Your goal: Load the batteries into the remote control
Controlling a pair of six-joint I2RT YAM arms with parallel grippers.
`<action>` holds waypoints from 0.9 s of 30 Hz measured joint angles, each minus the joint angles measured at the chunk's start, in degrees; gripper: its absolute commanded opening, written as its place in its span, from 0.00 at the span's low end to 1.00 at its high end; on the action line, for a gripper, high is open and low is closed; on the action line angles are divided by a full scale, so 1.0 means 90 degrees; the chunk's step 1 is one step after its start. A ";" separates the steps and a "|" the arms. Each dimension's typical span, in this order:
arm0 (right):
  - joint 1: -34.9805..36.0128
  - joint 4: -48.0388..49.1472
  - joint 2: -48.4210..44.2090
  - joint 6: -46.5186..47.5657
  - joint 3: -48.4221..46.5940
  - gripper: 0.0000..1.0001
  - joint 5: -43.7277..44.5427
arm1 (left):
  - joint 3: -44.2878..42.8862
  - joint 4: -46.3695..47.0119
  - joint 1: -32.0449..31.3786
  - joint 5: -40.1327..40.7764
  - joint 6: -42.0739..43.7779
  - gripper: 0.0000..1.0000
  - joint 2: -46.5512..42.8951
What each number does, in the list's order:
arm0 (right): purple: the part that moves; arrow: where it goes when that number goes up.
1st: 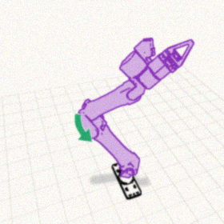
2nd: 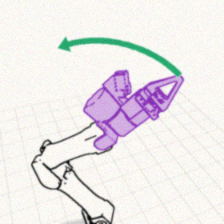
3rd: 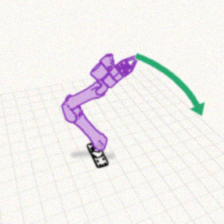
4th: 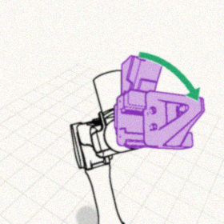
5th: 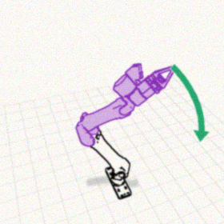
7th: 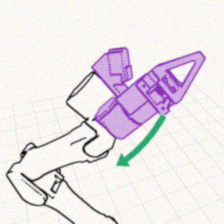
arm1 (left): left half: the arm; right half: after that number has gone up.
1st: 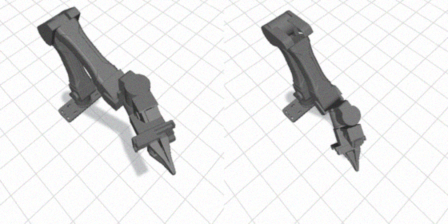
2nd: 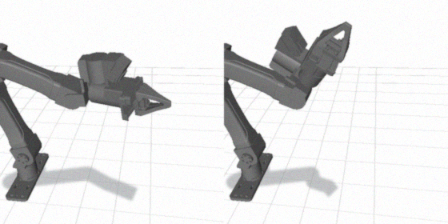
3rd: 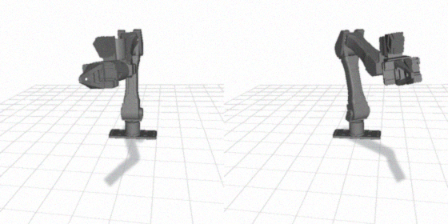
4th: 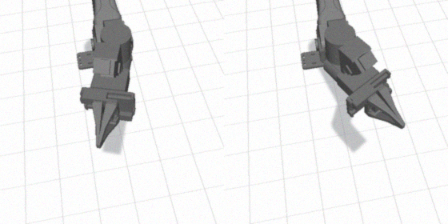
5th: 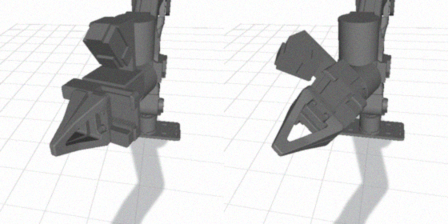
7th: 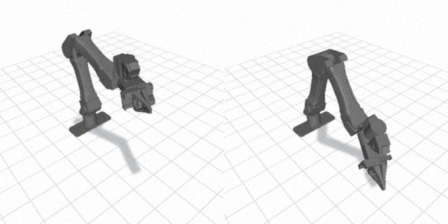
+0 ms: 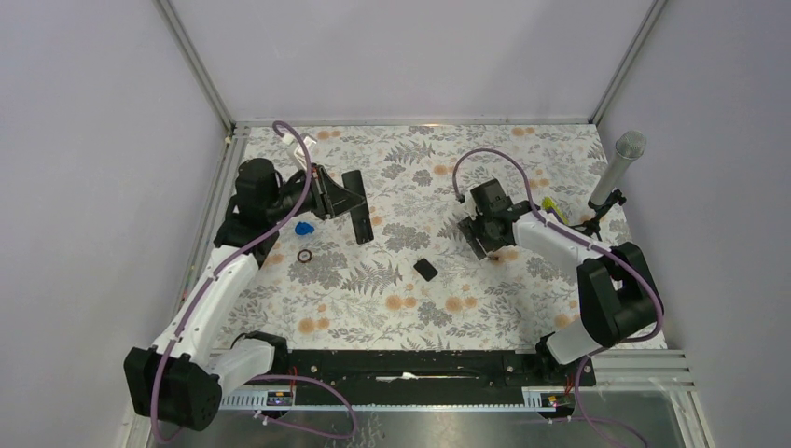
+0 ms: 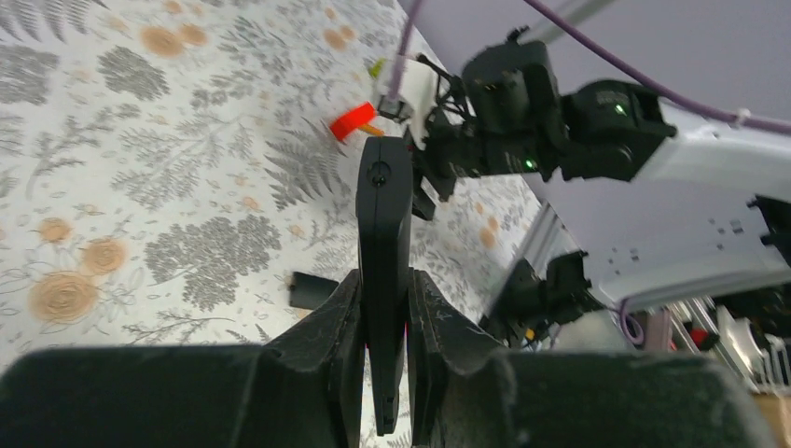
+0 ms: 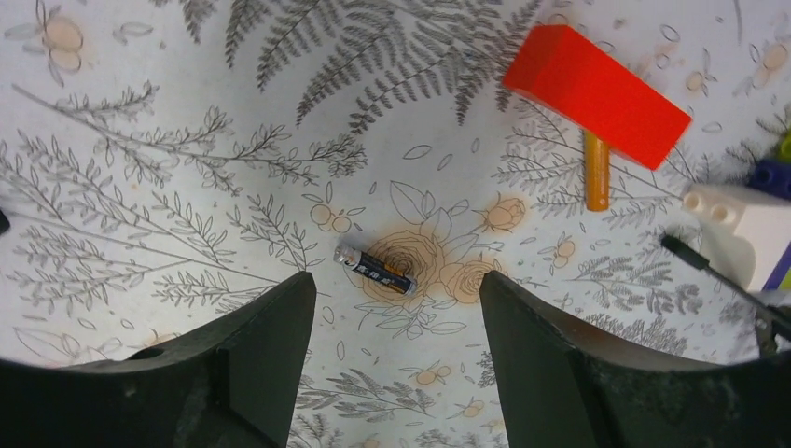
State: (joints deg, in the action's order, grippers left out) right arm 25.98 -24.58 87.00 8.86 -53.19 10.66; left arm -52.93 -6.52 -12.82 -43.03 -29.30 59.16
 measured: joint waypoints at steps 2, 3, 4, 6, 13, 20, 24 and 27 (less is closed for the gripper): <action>-0.0019 -0.0075 0.0119 0.0491 -0.0044 0.72 -0.0206 | -0.0005 0.0102 0.0002 -0.0403 0.0012 0.00 0.0177; -0.0019 -0.0155 0.0211 0.0792 -0.0046 0.71 -0.0328 | -0.0005 0.0121 0.0005 -0.0520 0.0010 0.00 0.0223; -0.0019 -0.0240 0.0287 0.0984 -0.0046 0.71 -0.0372 | -0.0005 0.0170 0.0005 -0.0658 -0.0019 0.00 0.0270; -0.0017 -0.0401 0.0476 0.1362 -0.0046 0.71 -0.0396 | -0.0005 0.0308 0.0005 -0.0860 -0.0070 0.00 0.0301; -0.0019 -0.0510 0.0865 0.2091 -0.0085 0.68 -0.0384 | -0.0005 0.0566 0.0005 -0.1154 -0.0112 0.00 0.0304; -0.0107 -0.0542 0.1273 0.2431 -0.0491 0.46 -0.0410 | -0.0005 0.0571 0.0005 -0.1178 -0.0107 0.00 0.0304; -0.0243 -0.0736 0.1489 0.2492 -0.0733 0.30 -0.0653 | -0.0005 0.0571 0.0005 -0.1178 -0.0107 0.00 0.0304; -0.0347 -0.0940 0.1637 0.2501 -0.0896 0.16 -0.0852 | -0.0005 0.0571 0.0005 -0.1178 -0.0107 0.00 0.0304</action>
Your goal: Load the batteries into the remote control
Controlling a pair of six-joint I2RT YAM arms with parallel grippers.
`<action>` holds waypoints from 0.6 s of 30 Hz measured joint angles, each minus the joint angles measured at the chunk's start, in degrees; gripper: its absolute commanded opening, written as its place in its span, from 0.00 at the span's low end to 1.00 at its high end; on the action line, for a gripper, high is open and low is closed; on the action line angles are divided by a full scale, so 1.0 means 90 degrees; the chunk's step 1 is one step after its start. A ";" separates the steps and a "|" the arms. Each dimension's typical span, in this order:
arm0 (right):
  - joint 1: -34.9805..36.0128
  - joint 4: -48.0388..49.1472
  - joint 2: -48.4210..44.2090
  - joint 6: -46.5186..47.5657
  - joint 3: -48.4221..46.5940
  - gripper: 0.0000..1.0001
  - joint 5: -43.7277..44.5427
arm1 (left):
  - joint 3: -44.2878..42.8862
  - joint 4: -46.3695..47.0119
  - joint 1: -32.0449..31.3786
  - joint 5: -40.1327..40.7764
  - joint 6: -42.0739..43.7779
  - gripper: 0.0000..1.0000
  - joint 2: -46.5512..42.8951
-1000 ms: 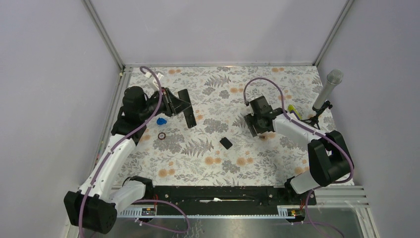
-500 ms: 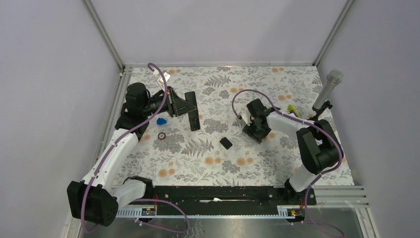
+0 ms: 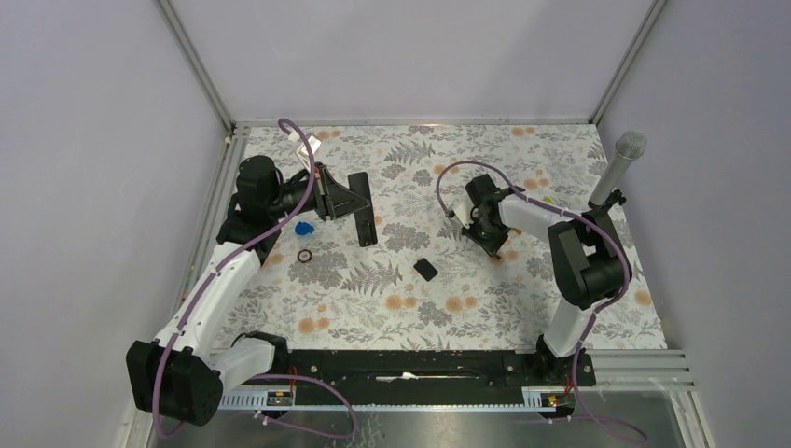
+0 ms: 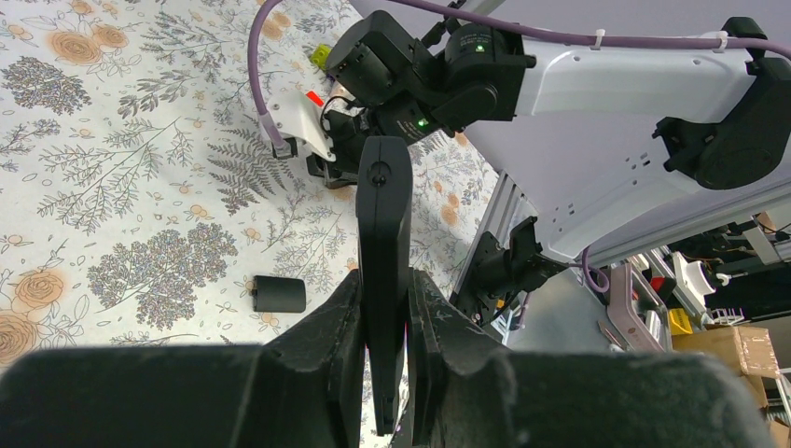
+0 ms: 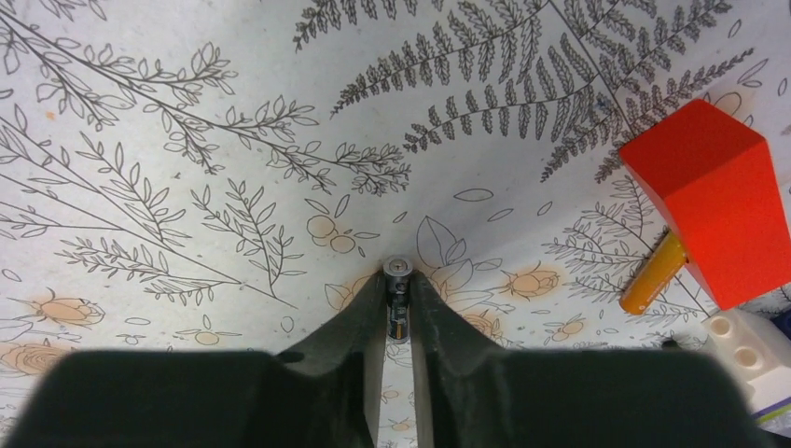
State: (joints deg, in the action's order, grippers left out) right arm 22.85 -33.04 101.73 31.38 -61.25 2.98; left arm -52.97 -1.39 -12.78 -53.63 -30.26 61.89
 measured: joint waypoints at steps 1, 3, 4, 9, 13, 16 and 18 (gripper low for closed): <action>-0.0027 -0.0073 0.0046 -0.0012 -0.0058 0.13 -0.0063 | 0.0000 0.0000 0.0000 0.0002 -0.0002 0.00 0.0000; -0.0066 -0.0219 0.0148 -0.0049 -0.0189 0.10 -0.0131 | 0.0000 0.0000 0.0000 0.0002 -0.0005 0.00 0.0000; -0.0078 -0.0270 0.0182 -0.0075 -0.0238 0.10 -0.0136 | 0.0000 0.0002 0.0000 0.0005 -0.0005 0.00 0.0000; -0.0100 -0.0364 0.0253 -0.0301 -0.0342 0.09 -0.0160 | 0.0002 0.0015 0.0000 0.0102 -0.0034 0.00 -0.0002; -0.0112 -0.0194 0.0206 -0.0600 -0.0342 0.11 -0.0301 | 0.0017 0.0022 -0.0002 0.0471 -0.0068 0.00 -0.0034; -0.0112 0.0177 -0.0017 -0.1022 -0.0325 0.09 -0.0520 | 0.0114 0.0114 0.0000 0.0882 -0.0165 0.00 -0.0126; -0.0112 0.0554 -0.0384 -0.1472 -0.0294 0.10 -0.0695 | 0.0243 0.0250 0.0000 0.1149 -0.0318 0.00 -0.0170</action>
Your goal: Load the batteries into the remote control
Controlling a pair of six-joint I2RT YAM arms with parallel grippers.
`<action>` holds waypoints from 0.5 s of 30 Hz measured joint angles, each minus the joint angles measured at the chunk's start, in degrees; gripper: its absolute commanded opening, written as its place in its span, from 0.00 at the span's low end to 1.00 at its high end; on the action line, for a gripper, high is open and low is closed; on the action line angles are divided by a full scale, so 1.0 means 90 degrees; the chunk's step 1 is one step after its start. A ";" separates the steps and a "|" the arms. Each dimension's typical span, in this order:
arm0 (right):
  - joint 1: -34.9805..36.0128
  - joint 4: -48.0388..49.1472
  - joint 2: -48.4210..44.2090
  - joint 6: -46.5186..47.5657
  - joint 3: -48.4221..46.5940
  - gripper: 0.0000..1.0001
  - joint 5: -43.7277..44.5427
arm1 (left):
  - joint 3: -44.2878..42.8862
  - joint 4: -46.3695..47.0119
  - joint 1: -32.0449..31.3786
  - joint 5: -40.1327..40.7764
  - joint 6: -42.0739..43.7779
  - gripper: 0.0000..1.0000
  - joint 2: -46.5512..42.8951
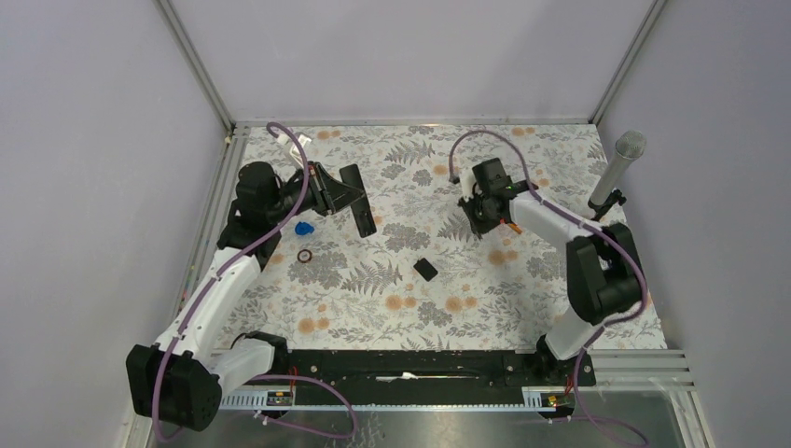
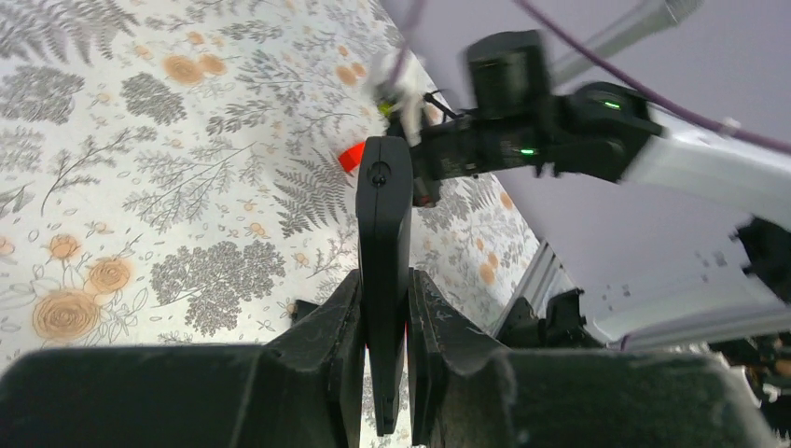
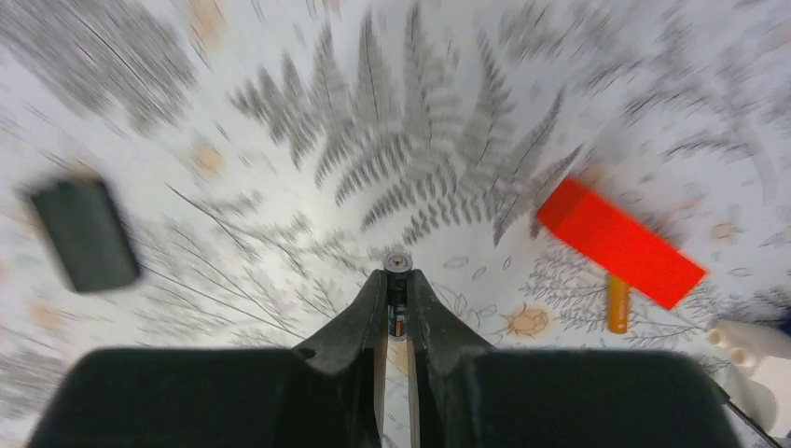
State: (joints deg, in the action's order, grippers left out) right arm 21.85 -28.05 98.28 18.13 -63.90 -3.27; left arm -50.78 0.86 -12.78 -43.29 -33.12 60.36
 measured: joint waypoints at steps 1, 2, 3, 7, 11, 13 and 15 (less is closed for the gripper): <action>0.0000 0.0296 -0.0260 -0.0355 0.0029 0.10 -0.0109 | 0.0070 0.0080 0.0000 0.0112 -0.0087 0.00 0.0000; 0.0000 0.0539 -0.0503 -0.0661 0.0039 0.11 -0.0199 | 0.0136 0.0158 -0.0002 0.0231 -0.0204 0.00 0.0012; 0.0000 0.0857 -0.0799 -0.1064 0.0051 0.11 -0.0362 | 0.0226 0.0267 -0.0002 0.0357 -0.0357 0.00 0.0034; 0.0053 0.1987 -0.1722 -0.2424 0.0182 0.10 -0.0952 | 0.0340 0.0678 -0.0012 0.0578 -0.0865 0.00 0.0328; 0.0352 0.3150 -0.2550 -0.3667 0.0500 0.10 -0.1413 | 0.0340 0.1047 -0.0112 0.0627 -0.1185 0.00 0.0741; 0.0622 0.3546 -0.2856 -0.4153 0.0590 0.10 -0.1530 | 0.0338 0.1212 -0.0202 0.0605 -0.1360 0.00 0.0913; 0.0967 0.3886 -0.3043 -0.4541 0.0590 0.10 -0.1535 | 0.0338 0.1438 -0.0282 0.0551 -0.1593 0.00 0.1071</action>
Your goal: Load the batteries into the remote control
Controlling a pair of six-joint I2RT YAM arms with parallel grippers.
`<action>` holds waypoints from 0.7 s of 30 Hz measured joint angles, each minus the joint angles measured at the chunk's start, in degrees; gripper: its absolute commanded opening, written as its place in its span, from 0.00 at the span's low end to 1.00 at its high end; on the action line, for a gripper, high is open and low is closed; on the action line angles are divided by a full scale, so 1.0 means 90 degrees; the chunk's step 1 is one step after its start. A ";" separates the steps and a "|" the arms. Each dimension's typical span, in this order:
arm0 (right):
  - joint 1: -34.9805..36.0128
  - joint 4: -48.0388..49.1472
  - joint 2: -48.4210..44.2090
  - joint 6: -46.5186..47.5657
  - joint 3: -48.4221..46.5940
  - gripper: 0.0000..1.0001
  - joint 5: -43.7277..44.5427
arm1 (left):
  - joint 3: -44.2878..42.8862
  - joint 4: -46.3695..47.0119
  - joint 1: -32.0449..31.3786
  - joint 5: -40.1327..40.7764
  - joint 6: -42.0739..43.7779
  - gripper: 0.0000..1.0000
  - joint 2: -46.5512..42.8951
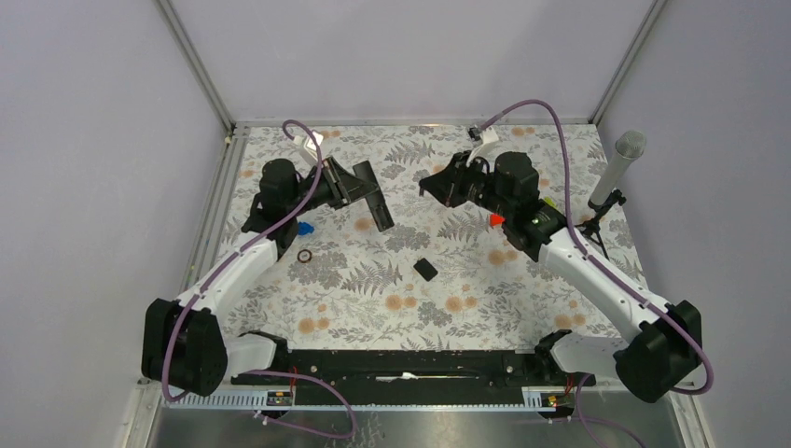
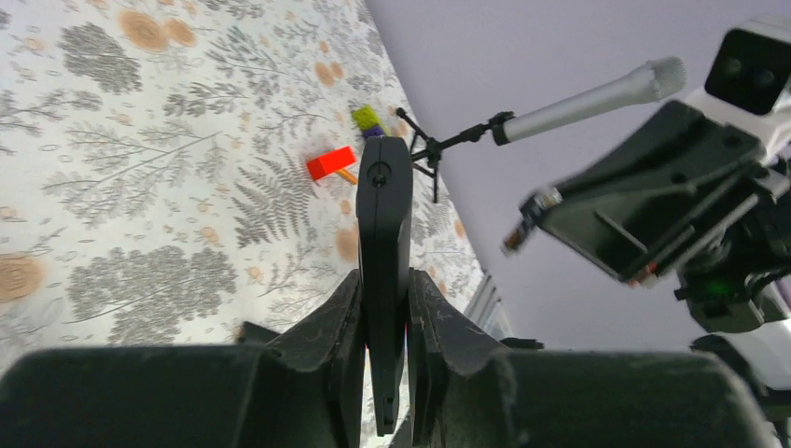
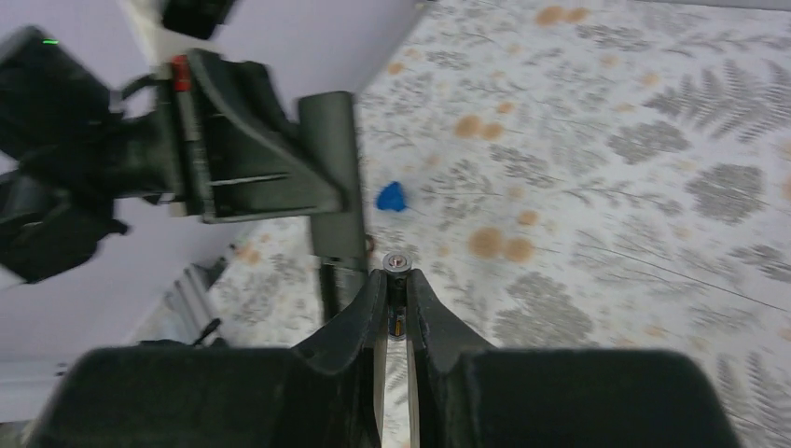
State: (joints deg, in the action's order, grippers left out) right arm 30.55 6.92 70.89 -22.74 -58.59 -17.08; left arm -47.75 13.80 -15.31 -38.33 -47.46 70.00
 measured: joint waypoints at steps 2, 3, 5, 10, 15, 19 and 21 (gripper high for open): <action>0.0352 0.0250 -0.0075 -0.0257 -0.0005 0.10 0.0012 | -0.0012 0.0223 -0.0063 -0.0083 -0.0284 0.00 0.0124; 0.0520 0.0342 -0.0075 -0.0357 -0.0005 0.10 0.0051 | -0.0015 0.0357 -0.0090 -0.0121 -0.0423 0.00 0.0170; 0.0869 0.0413 -0.0073 -0.0512 -0.0005 0.09 0.0177 | -0.0017 0.0634 -0.0117 -0.0233 -0.0775 0.00 0.0265; 0.1282 0.0459 -0.0075 -0.0559 -0.0007 0.09 0.0478 | -0.0024 0.1110 -0.0134 -0.0444 -0.1462 0.00 0.0350; 0.1469 0.0318 -0.0044 -0.0328 -0.0214 0.10 0.0515 | -0.0027 0.1384 -0.0134 -0.0605 -0.1868 0.00 0.0350; 0.1758 0.0267 -0.0036 -0.0017 -0.0381 0.11 0.0629 | -0.0036 0.1540 -0.0138 -0.0712 -0.2055 0.00 0.0350; 0.1868 0.0185 -0.0019 0.0185 -0.0459 0.11 0.0678 | -0.0051 0.1576 -0.0138 -0.0750 -0.2106 0.00 0.0350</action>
State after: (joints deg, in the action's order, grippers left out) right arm 47.35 8.58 70.72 -21.08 -62.72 -10.98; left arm -48.21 27.99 -16.56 -45.08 -66.41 73.14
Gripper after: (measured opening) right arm 0.143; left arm 0.187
